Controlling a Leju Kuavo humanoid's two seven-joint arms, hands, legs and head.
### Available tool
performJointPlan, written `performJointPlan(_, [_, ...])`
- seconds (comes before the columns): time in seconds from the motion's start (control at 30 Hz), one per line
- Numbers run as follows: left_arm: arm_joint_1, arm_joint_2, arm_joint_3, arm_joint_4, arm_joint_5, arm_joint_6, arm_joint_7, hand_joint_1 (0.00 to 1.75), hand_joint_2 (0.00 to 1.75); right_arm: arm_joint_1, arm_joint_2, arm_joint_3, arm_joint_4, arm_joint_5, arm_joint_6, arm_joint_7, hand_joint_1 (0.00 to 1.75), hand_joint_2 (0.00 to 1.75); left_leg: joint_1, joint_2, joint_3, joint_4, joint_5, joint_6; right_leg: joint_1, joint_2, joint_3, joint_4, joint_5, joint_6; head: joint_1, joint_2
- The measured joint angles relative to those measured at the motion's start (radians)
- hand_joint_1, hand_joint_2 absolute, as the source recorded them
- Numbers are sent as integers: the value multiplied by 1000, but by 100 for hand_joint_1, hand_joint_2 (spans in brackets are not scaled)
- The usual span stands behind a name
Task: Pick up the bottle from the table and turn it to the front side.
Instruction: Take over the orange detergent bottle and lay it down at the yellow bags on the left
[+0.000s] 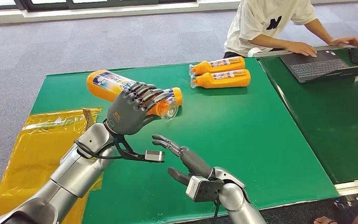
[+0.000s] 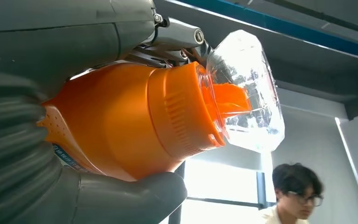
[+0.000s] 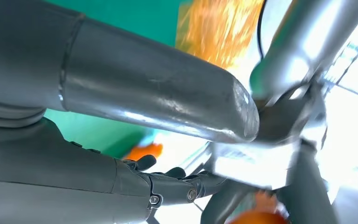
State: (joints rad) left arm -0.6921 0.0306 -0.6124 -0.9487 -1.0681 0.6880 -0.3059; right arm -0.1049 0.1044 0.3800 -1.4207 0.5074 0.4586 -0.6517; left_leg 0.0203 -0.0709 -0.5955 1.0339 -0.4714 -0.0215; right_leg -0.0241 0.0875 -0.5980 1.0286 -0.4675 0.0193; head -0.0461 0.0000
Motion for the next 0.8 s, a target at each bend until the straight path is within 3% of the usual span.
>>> performJointPlan(0.1, [-8,13,1,19,-57,5,9,175,175,1,-2,2,7,-5,43,-10,0,0,0,0,0,0,0,0,0,0,0,0,0,0,0,0])
performJointPlan(0.4, [-12,30,2,46,-82,7,13,175,175,2,-4,11,23,-8,45,-12,0,0,0,0,0,0,0,0,0,0,0,0,0,0,0,0])
performJointPlan(0.8, [10,73,57,119,-379,7,107,175,175,40,-13,15,46,-16,46,-16,0,0,0,0,-1,0,0,0,0,0,-1,0,0,0,0,0])
